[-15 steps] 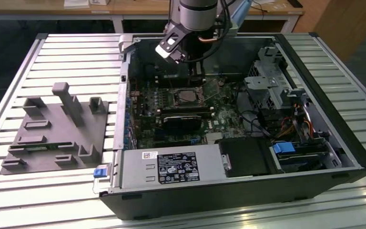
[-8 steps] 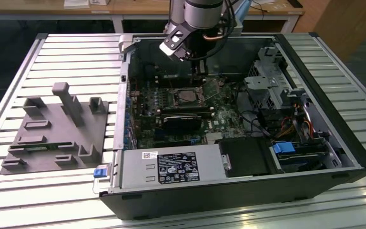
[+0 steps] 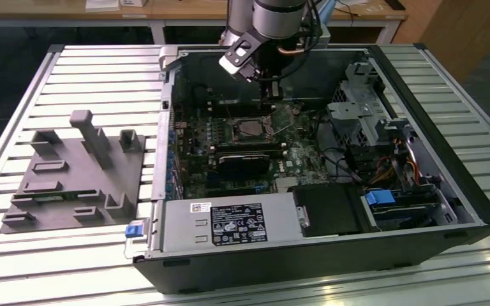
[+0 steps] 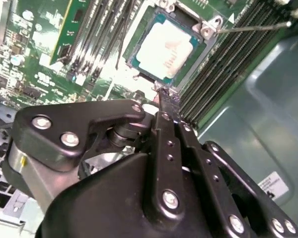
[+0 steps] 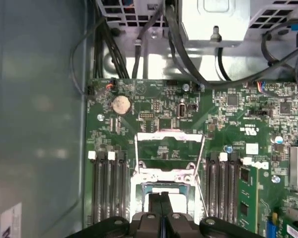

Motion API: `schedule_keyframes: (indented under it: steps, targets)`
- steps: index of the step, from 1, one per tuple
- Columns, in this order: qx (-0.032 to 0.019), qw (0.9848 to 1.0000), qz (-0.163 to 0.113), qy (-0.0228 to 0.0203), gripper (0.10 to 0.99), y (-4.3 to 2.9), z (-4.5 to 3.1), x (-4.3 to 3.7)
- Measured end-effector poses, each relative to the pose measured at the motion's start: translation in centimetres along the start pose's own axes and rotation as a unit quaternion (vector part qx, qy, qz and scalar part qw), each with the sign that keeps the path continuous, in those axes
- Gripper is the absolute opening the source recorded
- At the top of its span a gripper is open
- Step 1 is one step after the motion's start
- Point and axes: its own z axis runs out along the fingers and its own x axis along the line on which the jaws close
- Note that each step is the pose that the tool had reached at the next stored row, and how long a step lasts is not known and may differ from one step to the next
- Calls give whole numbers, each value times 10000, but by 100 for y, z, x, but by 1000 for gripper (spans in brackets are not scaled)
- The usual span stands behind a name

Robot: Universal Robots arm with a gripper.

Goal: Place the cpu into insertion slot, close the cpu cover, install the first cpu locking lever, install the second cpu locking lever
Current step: 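Close the cpu cover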

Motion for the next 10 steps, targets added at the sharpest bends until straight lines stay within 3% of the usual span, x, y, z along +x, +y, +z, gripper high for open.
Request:
schedule_keyframes:
  steps: [5, 10]
  targets:
    - [-1, 10000, 0, 2, 106, 88, 2, 0]
    - [-1, 10000, -1, 2, 106, 230, 8, 0]
